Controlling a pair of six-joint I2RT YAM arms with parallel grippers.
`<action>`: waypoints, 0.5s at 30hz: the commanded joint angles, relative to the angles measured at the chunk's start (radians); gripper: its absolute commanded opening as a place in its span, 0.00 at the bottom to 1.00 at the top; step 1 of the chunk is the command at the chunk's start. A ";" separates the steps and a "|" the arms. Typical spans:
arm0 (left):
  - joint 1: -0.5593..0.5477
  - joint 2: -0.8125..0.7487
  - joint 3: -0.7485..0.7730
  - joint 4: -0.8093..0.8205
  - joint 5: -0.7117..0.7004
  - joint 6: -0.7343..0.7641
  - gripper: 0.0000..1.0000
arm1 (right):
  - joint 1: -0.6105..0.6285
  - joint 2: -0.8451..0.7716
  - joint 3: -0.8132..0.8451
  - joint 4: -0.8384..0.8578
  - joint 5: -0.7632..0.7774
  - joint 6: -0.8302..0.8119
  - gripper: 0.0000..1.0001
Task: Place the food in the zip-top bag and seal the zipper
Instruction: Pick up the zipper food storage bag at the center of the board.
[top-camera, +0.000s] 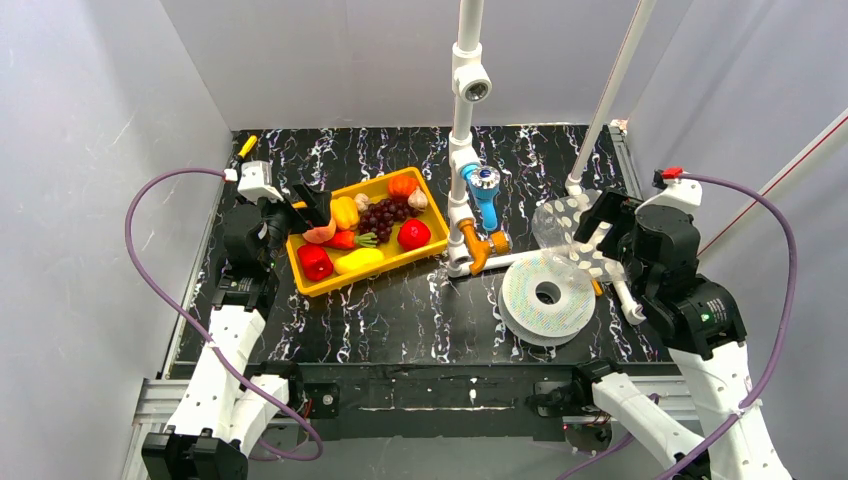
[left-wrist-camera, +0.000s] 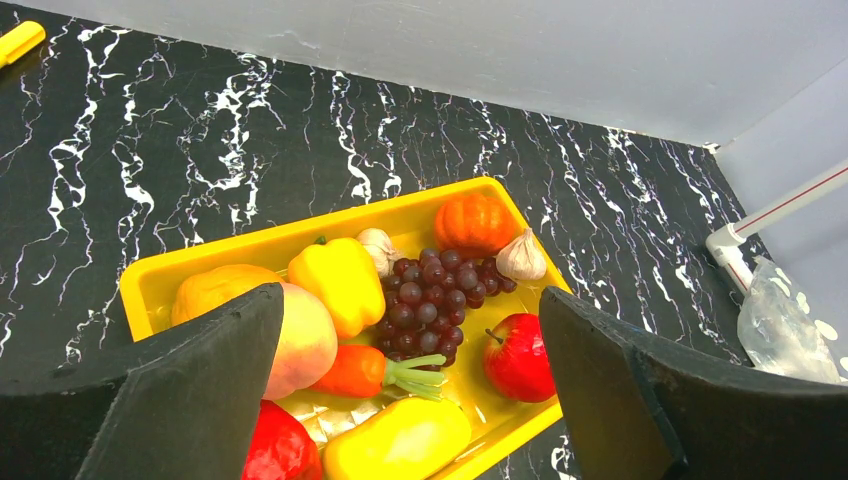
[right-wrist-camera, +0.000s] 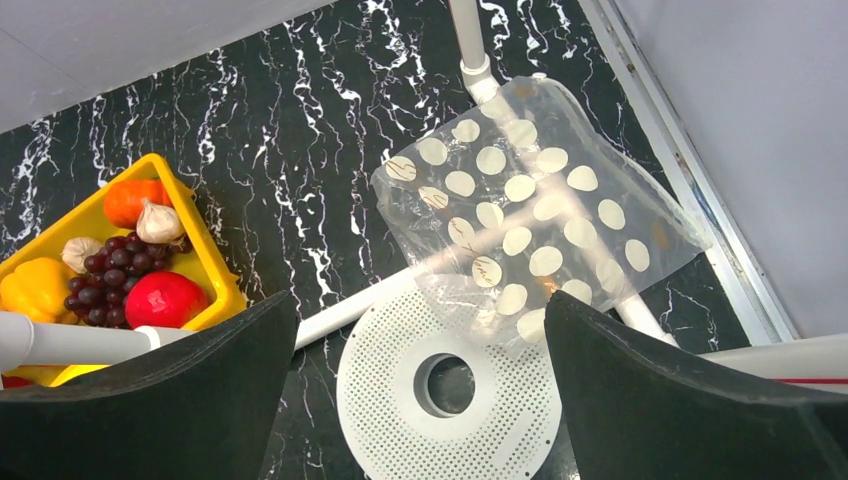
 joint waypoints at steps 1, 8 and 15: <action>0.001 -0.008 0.020 0.023 0.008 0.001 0.99 | -0.005 -0.010 0.020 0.013 0.020 0.023 1.00; 0.001 -0.003 0.023 0.020 0.011 0.002 0.99 | -0.005 -0.013 -0.015 0.035 -0.039 -0.002 1.00; 0.001 0.001 0.026 0.015 0.011 0.002 0.99 | -0.005 0.043 -0.067 0.034 -0.084 0.013 1.00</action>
